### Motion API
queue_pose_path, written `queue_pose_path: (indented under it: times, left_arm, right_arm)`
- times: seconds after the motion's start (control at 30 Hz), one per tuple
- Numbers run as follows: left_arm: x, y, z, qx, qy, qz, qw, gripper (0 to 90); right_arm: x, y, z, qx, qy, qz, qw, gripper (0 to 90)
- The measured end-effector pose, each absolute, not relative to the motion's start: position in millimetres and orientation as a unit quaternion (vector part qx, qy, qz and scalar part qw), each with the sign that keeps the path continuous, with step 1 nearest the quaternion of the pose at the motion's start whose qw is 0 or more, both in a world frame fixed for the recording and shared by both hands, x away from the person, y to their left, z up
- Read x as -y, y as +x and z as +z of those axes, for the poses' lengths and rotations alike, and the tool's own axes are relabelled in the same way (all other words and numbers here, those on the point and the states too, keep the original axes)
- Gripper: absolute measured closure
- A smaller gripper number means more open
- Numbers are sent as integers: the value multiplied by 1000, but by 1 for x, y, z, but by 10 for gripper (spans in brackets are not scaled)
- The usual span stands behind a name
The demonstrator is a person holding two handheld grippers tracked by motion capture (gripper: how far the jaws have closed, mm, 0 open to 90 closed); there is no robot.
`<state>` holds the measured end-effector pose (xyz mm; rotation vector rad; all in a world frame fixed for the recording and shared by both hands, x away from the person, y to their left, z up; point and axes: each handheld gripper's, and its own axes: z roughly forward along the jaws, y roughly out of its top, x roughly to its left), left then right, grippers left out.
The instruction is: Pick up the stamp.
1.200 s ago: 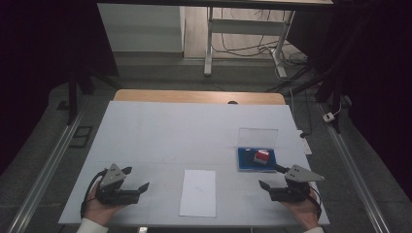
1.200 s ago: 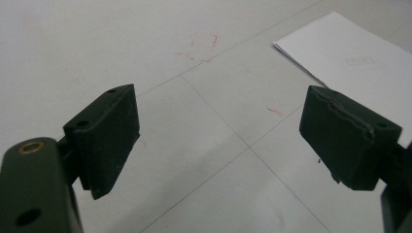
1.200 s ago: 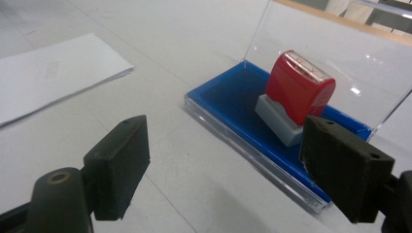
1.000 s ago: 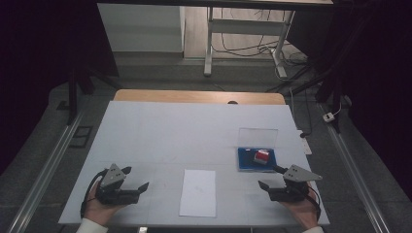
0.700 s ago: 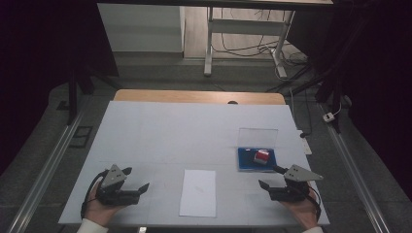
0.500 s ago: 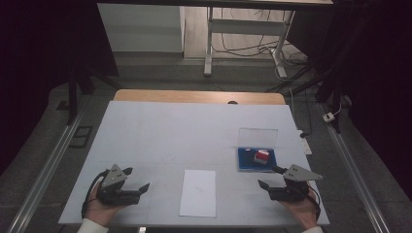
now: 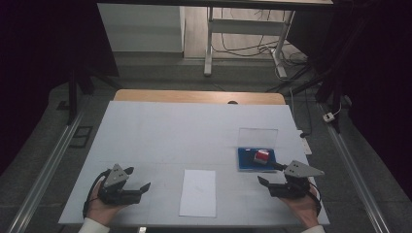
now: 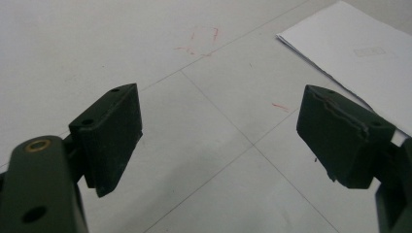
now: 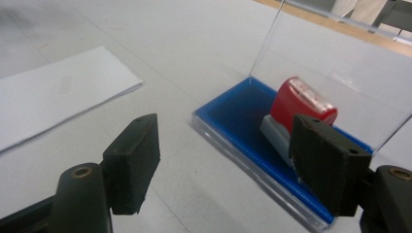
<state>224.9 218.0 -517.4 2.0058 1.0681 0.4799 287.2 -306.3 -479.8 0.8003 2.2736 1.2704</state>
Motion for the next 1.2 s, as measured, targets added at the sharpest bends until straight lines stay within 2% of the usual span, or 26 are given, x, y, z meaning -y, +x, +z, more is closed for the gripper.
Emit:
queue_pose_path:
  times: [0.43, 0.57, 0.9, 1.2]
  left_arm:
    - [-217, 227, -520, -422, 795, 189, 392, 173]
    - [-217, 228, -521, -425, 795, 189, 390, 175]
    - [-219, 229, -522, -426, 795, 189, 389, 176]
    - [-220, 231, -523, -427, 796, 188, 385, 177]
  right_arm:
    - [299, 309, -446, -828, 289, 435, 203, 273]
    - [297, 325, -432, -839, 287, 424, 185, 283]
    - [300, 354, -424, -846, 303, 400, 182, 295]
    - [302, 371, -436, -860, 302, 379, 160, 310]
